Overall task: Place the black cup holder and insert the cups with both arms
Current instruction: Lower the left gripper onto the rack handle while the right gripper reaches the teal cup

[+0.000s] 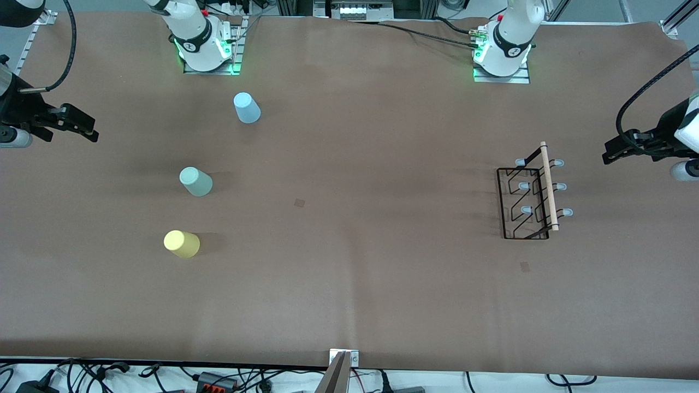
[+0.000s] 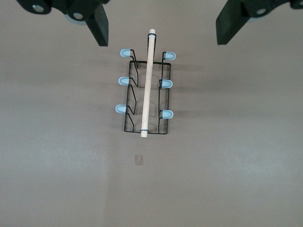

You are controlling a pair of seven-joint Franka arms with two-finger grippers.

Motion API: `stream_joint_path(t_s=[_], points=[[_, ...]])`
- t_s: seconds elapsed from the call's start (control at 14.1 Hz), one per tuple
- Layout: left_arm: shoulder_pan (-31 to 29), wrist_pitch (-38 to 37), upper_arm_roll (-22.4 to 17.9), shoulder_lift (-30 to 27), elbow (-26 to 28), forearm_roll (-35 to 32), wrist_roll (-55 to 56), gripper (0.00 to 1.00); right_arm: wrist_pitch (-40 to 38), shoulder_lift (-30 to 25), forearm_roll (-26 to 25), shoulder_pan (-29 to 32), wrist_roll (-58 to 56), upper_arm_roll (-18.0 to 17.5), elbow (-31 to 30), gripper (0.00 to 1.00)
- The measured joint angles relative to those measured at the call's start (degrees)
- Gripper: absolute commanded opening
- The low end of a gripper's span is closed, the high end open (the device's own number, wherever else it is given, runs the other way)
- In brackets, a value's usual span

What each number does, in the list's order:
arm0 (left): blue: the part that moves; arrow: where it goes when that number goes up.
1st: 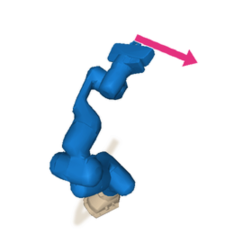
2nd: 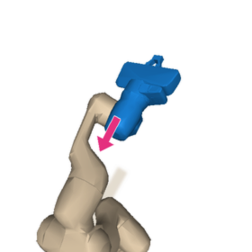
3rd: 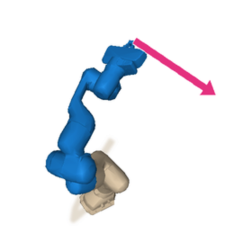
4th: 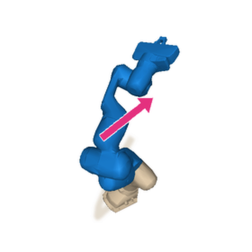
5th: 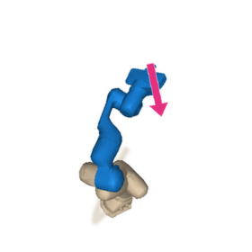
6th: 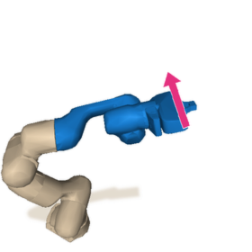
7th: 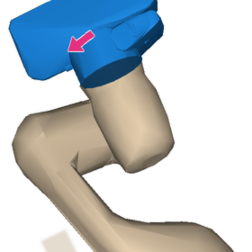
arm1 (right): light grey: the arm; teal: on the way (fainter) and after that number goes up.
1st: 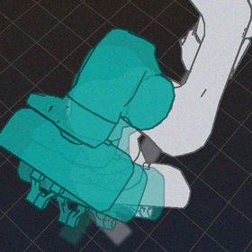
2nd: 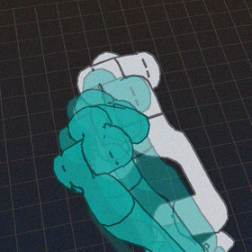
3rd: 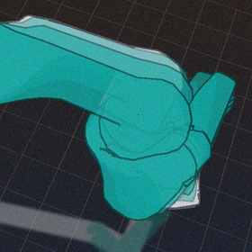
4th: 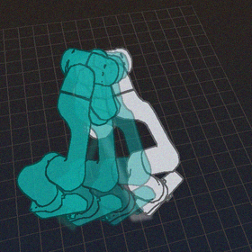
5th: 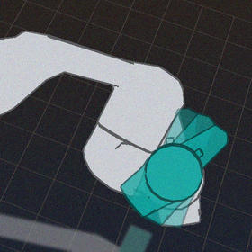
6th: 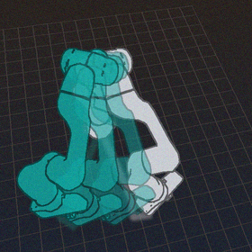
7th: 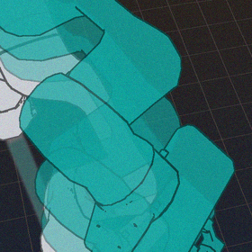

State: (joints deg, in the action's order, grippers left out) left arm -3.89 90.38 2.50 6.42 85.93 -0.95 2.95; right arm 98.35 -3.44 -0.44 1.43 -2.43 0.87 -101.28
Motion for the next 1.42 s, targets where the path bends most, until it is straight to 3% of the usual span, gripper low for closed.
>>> stream_joint_path(t_s=[0.85,1.2,1.42], points=[[-0.01,-0.15,0.0,0.2,0.07,0.0,0.0,1.0,0.0,0.04,0.0,0.0,-0.03,-0.01,-0.09,1.0],[-1.65,0.13,-0.11,3.19,2.06,3.03,0.07,1.0,0.03,0.86,0.0,-0.05,-0.05,-0.1,-0.32,1.0],[-3.83,4.64,-0.16,7.46,4.51,5.29,-0.03,1.0,0.06,3.07,0.0,-0.53,-0.18,-0.56,-0.58,1.0]])
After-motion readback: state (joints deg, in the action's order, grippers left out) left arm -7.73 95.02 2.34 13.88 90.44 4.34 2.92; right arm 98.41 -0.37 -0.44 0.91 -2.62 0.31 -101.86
